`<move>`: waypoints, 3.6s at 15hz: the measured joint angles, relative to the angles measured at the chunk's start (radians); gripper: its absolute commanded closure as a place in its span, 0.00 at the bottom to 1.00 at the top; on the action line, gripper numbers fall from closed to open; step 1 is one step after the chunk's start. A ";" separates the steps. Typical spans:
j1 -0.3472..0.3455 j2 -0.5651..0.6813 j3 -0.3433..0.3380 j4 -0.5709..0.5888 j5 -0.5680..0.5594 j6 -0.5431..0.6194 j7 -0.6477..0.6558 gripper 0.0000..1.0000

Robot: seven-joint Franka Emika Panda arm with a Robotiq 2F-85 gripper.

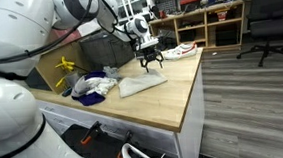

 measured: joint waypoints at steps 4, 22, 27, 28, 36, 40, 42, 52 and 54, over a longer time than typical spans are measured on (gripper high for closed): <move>-0.024 0.029 0.004 0.032 0.000 -0.039 -0.069 0.00; -0.046 0.209 0.048 0.253 0.002 -0.126 -0.160 0.00; -0.044 0.239 0.051 0.319 0.002 -0.172 -0.163 0.50; -0.044 0.242 0.053 0.328 0.004 -0.183 -0.164 0.57; -0.040 0.244 0.067 0.355 0.029 -0.243 -0.164 1.00; -0.044 0.222 0.065 0.359 0.028 -0.236 -0.157 0.98; -0.045 0.190 0.055 0.359 0.020 -0.211 -0.142 0.98; 0.054 -0.044 -0.008 0.113 -0.205 0.105 0.004 0.98; 0.092 -0.082 -0.024 0.020 -0.266 0.180 0.061 0.98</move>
